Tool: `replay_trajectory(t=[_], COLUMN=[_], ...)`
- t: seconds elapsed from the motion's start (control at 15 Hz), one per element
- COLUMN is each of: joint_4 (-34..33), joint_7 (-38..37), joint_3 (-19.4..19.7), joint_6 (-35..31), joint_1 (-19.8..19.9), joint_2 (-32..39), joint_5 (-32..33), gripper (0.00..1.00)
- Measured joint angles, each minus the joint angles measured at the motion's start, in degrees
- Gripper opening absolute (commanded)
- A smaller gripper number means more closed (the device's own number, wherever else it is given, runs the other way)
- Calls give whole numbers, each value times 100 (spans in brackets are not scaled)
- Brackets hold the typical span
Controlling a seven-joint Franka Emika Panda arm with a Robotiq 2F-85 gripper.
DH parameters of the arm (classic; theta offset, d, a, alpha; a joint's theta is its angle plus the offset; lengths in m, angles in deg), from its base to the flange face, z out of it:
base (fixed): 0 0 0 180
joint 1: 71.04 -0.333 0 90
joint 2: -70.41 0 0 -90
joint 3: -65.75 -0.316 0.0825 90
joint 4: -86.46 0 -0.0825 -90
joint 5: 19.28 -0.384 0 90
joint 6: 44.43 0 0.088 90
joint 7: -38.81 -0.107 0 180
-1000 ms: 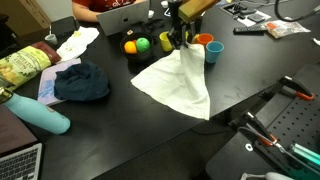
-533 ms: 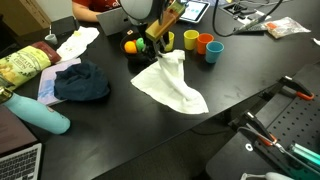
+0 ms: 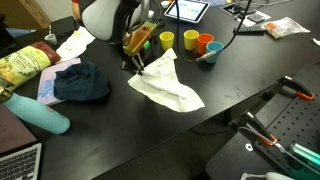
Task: Fold the white towel diagonally in half three times, pick up the white towel and put it in the black bowl
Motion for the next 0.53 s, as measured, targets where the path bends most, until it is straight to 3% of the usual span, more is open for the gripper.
replay_trajectory(t=[0.4,0.53], joint_4=[-560,-532], joint_7=[441,517], joint_3=[-42,-39], joint_6=[531,927], joint_1=[156,308], joint_2=[271,215], joint_5=[-434,-547], gripper=[96,100])
